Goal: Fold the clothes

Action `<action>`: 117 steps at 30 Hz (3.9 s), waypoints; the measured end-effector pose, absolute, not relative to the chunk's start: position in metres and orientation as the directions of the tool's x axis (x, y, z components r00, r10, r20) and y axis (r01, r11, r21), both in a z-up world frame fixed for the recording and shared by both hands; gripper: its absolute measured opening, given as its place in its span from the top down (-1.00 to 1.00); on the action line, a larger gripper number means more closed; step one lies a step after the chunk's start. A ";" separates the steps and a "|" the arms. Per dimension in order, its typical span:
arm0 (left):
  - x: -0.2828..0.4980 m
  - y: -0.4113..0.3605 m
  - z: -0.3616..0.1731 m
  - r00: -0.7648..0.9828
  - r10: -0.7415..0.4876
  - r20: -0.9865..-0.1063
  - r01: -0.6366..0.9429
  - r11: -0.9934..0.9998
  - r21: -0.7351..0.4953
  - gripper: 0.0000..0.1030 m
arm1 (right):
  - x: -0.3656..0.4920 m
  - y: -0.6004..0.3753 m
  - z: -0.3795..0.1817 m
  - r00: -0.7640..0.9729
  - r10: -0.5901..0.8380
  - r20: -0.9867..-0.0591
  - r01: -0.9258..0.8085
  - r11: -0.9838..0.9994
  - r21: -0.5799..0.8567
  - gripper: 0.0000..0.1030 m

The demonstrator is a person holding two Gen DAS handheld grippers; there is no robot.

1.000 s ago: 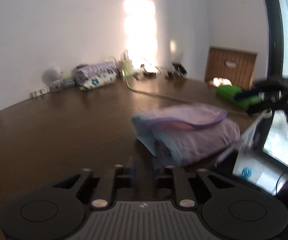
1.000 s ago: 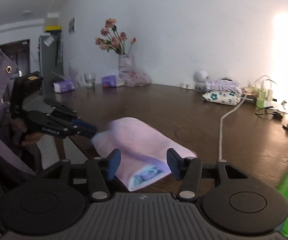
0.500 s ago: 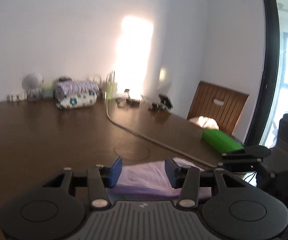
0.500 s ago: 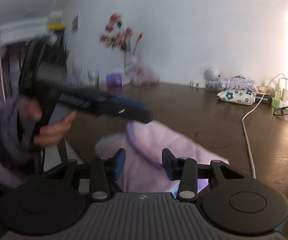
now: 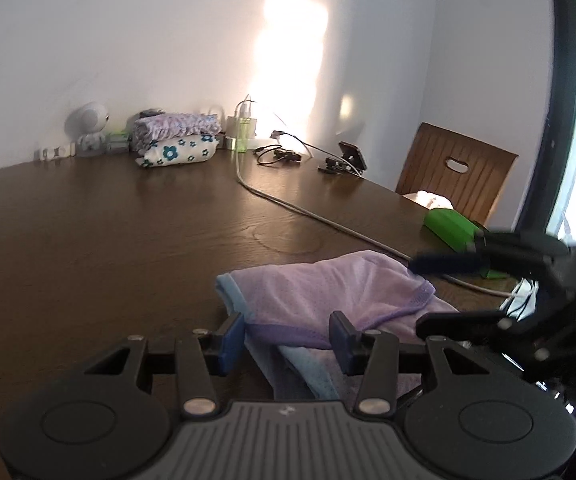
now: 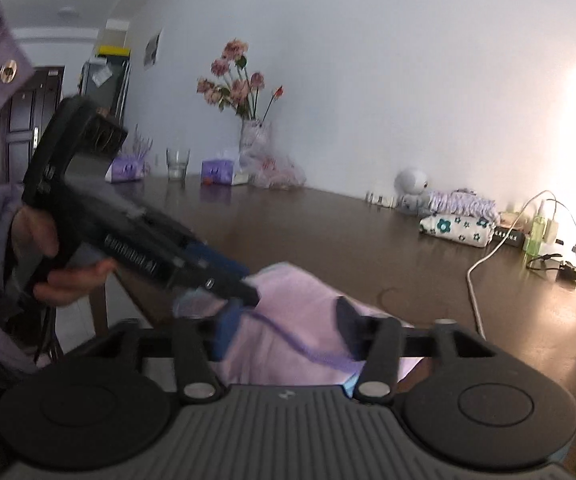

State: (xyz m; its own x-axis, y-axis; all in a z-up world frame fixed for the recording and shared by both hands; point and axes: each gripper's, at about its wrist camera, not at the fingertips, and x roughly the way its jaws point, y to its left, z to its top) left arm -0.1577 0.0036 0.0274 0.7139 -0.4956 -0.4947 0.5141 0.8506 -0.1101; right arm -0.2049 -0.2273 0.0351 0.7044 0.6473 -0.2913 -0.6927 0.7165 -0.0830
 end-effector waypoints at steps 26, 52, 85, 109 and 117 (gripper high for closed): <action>-0.143 -0.018 0.017 0.777 -0.355 -0.520 0.346 0.931 -0.119 0.08 | -0.168 -0.244 0.036 0.777 0.549 -0.308 -0.540 0.833 0.124 0.27; -0.120 -0.009 0.030 0.756 -0.331 -0.564 0.305 0.941 -0.144 0.15 | -0.158 -0.239 0.026 0.798 0.460 -0.389 -0.422 0.888 0.185 0.02; -0.168 0.042 0.018 0.616 -0.623 -0.482 0.509 0.782 -0.360 0.66 | -0.178 -0.224 0.014 0.773 0.506 -0.383 -0.498 0.858 0.129 -0.13; -0.159 0.043 0.037 0.683 -0.508 -0.525 0.417 0.861 -0.290 -0.22 | -0.186 -0.233 0.027 0.799 0.492 -0.345 -0.476 0.869 0.135 -0.23; -0.155 0.063 0.033 0.662 -0.540 -0.520 0.339 0.834 -0.435 0.09 | -0.194 -0.249 0.038 0.770 0.524 -0.365 -0.486 0.852 0.197 -0.23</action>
State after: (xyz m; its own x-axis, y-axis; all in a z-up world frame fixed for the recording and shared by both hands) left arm -0.1553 0.0628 0.0334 0.6621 -0.5401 -0.5195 0.3387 0.8341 -0.4354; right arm -0.1944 -0.2488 0.0376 0.7697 0.5235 -0.3654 -0.4856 0.8516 0.1972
